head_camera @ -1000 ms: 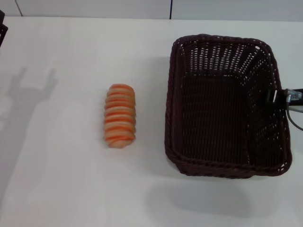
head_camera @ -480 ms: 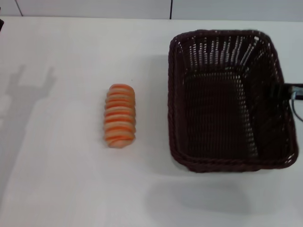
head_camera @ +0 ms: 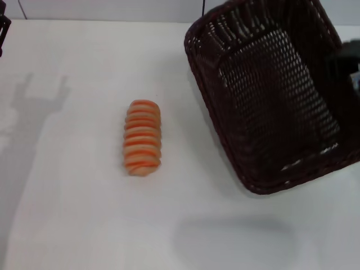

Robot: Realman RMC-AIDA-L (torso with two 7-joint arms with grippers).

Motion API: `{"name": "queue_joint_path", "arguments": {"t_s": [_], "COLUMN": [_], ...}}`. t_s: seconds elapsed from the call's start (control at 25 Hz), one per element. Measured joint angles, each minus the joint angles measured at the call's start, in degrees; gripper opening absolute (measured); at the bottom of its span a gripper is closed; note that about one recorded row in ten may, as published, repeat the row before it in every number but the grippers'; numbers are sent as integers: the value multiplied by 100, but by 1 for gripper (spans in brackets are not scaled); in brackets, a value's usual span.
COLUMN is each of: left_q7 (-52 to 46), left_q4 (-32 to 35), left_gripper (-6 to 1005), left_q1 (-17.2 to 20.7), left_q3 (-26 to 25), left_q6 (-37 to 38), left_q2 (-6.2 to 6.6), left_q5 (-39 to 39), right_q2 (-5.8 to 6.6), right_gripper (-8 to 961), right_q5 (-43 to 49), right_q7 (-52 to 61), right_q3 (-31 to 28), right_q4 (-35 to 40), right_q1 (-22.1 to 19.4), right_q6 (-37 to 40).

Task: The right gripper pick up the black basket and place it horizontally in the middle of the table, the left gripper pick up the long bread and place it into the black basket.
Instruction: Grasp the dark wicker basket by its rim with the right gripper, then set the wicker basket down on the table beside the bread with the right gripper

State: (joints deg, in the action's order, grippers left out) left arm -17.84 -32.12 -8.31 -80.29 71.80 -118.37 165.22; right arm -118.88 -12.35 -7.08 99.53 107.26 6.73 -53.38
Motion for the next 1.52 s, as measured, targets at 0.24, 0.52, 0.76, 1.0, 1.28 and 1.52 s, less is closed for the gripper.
{"name": "queue_joint_path", "arguments": {"t_s": [0.24,0.52,0.76,1.0,1.28,1.52], "left_q7": [135,219,219,221,221,225], "left_q4": [-227,-294,-407,-437,-429,-381], "left_gripper": [846,846,846,846,846,846], "left_q1": [47,-4,-17,-57,-132,-206], "left_q3": [-14,-13,3,29,-1,-4], "left_q6": [-298,-460,-630,-695,-712,-781], "left_q2": [-16,-27,-41,-42,-39,-37], "left_q5": [-4,-18,-72,-298,-390,-454], "right_q2": [-1,7,25,154,182,190], "right_gripper": [160,159,159,160,159,159], "right_q5": [-120,-1089,-1879,-2756,-3124,-3019], "right_q7": [-1261,-2754,-3502,-3648,-3642,-3645], "right_q3": [96,118,88,-79,-159,-734], "right_q4": [718,1023,968,1025,1061,1085], "right_q1": [16,488,1003,1396,1535,1420], "right_q6": [87,-365,-1051,-1858,-2327,-2451]}}
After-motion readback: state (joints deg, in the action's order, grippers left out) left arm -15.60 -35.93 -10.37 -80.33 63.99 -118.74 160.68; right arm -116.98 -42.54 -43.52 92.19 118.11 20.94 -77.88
